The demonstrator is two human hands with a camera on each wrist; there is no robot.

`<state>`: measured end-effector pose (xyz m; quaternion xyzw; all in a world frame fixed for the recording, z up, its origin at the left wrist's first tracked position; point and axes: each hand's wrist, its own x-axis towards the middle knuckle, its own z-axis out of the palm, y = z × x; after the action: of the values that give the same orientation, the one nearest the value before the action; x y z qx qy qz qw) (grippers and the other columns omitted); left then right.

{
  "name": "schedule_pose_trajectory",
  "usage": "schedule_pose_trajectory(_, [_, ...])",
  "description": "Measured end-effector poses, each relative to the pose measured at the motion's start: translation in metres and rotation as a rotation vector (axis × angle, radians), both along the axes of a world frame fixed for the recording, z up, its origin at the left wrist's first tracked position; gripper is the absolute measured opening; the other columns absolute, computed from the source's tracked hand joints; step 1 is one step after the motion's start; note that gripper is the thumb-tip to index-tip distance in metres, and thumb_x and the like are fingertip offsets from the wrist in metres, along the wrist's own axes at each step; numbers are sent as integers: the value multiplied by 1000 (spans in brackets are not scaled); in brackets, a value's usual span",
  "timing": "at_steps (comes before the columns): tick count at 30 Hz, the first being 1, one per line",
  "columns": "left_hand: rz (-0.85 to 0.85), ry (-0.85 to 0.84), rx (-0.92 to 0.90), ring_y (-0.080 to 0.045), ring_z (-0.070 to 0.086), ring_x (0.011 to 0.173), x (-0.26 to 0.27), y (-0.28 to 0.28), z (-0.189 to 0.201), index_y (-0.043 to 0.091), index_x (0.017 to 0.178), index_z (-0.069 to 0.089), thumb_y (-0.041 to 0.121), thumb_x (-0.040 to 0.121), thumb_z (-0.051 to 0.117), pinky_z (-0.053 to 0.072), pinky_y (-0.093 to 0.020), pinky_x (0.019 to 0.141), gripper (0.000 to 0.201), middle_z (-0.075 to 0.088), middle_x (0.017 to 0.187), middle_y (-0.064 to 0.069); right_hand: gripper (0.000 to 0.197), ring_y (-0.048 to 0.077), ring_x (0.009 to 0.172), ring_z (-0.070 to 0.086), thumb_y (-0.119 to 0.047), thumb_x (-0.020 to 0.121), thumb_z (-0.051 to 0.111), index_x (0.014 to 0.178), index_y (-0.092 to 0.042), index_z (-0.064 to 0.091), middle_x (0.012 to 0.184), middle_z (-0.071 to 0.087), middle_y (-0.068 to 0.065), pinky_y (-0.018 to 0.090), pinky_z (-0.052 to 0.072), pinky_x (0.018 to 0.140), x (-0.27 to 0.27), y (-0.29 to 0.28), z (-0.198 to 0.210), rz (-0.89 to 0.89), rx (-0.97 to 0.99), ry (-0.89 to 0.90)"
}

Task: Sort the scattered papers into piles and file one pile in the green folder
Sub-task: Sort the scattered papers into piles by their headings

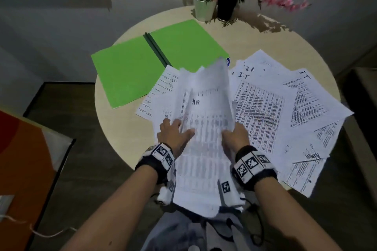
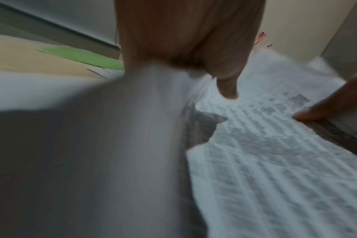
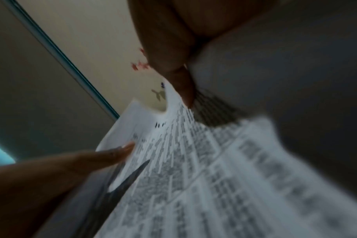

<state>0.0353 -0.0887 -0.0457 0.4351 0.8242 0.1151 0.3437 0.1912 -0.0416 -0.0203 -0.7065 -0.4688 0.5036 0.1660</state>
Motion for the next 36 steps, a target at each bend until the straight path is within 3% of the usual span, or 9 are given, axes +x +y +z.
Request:
schedule_pose_trajectory(3, [219, -59, 185, -27, 34, 130, 0, 2, -4, 11, 132, 37, 49, 83, 54, 35, -44, 105, 64, 38, 136, -8, 27, 23, 60, 45, 1, 95, 36, 116, 6, 53, 83, 56, 13, 14, 44, 50, 31, 17, 15, -43, 163, -156])
schedule_pose_trajectory(11, [215, 44, -128, -35, 36, 127, 11, 32, 4, -3, 122, 50, 36, 80, 66, 36, -41, 104, 60, 36, 136, -18, 34, 42, 110, 56, 3, 90, 41, 121, 6, 54, 118, 59, 30, 42, 44, 95, 93, 32, -19, -251, 59, -283])
schedule_pose_trajectory(16, [179, -207, 77, -32, 59, 114, 23, 43, 20, -1, 123, 54, 14, 90, 56, 47, -32, 91, 37, 60, 126, -20, 14, 28, 85, 48, 1, 89, 42, 95, -5, 52, 78, 50, 14, 32, 37, 76, 93, 30, -35, -204, 47, -217])
schedule_pose_trajectory(21, [458, -189, 321, -27, 60, 85, -21, 58, 56, -1, 122, 55, 12, 93, 52, 49, -29, 76, 32, 63, 112, -14, 36, 26, 86, 48, -3, 90, 47, 126, 1, 51, 93, 51, 15, 38, 45, 82, 100, 34, -34, -197, 24, -212])
schedule_pose_trajectory(24, [434, -91, 102, -36, 59, 108, -49, 53, 52, -7, 120, 53, 21, 88, 61, 50, -39, 91, 44, 60, 122, -23, 34, 26, 86, 47, -3, 91, 47, 123, 3, 52, 93, 51, 15, 36, 43, 80, 101, 36, -37, -190, 27, -219])
schedule_pose_trajectory(27, [356, 38, -143, -37, 36, 131, -36, 33, 26, -1, 133, 39, 23, 84, 64, 36, -42, 106, 60, 37, 142, -22, 33, 26, 86, 47, -3, 90, 47, 122, 4, 52, 92, 51, 15, 31, 37, 76, 99, 40, -39, -168, 30, -212])
schedule_pose_trajectory(30, [561, -20, -106, -39, 28, 133, -14, 21, 13, 0, 136, 22, 15, 78, 70, 31, -44, 109, 77, 23, 144, -22, 28, 27, 86, 47, -4, 91, 46, 118, 0, 53, 91, 50, 14, 31, 36, 77, 100, 41, -43, -159, 26, -204])
schedule_pose_trajectory(33, [773, -229, -12, -39, 38, 130, -7, 18, 8, -4, 135, 24, 4, 79, 68, 38, -42, 104, 72, 32, 142, -26, 5, 27, 84, 46, -4, 91, 47, 96, -6, 48, 82, 50, 12, 30, 35, 74, 101, 41, -42, -149, 33, -203])
schedule_pose_trajectory(36, [614, -112, 22, -39, 56, 113, -5, 16, 24, -5, 120, 51, 12, 86, 60, 48, -40, 91, 38, 57, 126, -25, 3, 25, 82, 46, -4, 90, 50, 90, -5, 47, 76, 49, 11, 31, 36, 72, 100, 41, -40, -125, 26, -163])
